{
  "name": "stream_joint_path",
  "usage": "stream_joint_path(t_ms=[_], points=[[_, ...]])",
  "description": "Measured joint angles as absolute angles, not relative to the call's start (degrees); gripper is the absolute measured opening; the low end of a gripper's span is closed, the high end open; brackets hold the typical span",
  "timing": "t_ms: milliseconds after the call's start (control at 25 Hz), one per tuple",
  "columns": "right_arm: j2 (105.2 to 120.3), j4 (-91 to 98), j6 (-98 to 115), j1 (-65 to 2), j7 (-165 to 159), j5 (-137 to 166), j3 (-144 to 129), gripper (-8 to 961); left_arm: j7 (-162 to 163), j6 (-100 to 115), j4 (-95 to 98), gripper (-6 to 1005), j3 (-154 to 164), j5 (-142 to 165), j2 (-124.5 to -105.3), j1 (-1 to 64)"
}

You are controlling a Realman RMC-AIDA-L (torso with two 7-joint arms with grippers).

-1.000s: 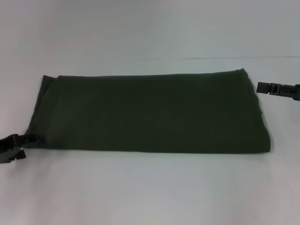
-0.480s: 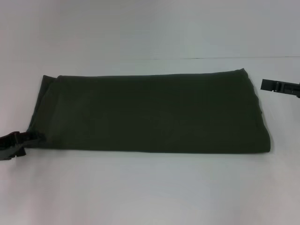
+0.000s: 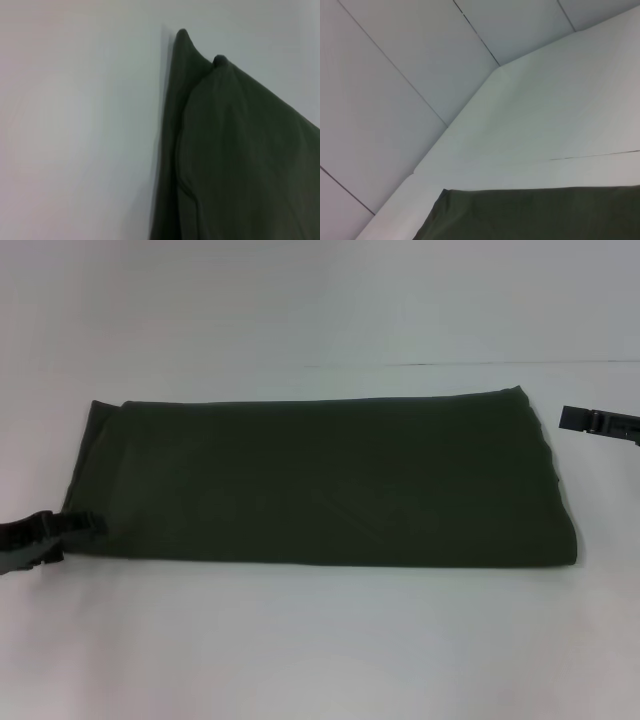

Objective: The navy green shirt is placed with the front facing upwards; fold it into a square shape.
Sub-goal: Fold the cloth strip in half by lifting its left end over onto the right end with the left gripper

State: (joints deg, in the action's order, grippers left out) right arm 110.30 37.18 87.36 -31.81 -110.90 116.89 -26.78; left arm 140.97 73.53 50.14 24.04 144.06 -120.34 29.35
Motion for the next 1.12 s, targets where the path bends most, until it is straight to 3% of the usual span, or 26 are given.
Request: stream_joint_path(t_ms=[600, 1120], points=[[110.39, 37.2, 87.1, -31.7, -110.8, 116.9, -26.7, 918, 140.5, 71.3, 49.3, 874, 26.3, 143.5, -120.14, 34.0], [110.43, 37.2, 86.7, -31.9, -110.9, 116.9, -26.7, 918, 140.7, 74.8, 51.2, 874, 26.1, 144.7, -119.77, 30.5]])
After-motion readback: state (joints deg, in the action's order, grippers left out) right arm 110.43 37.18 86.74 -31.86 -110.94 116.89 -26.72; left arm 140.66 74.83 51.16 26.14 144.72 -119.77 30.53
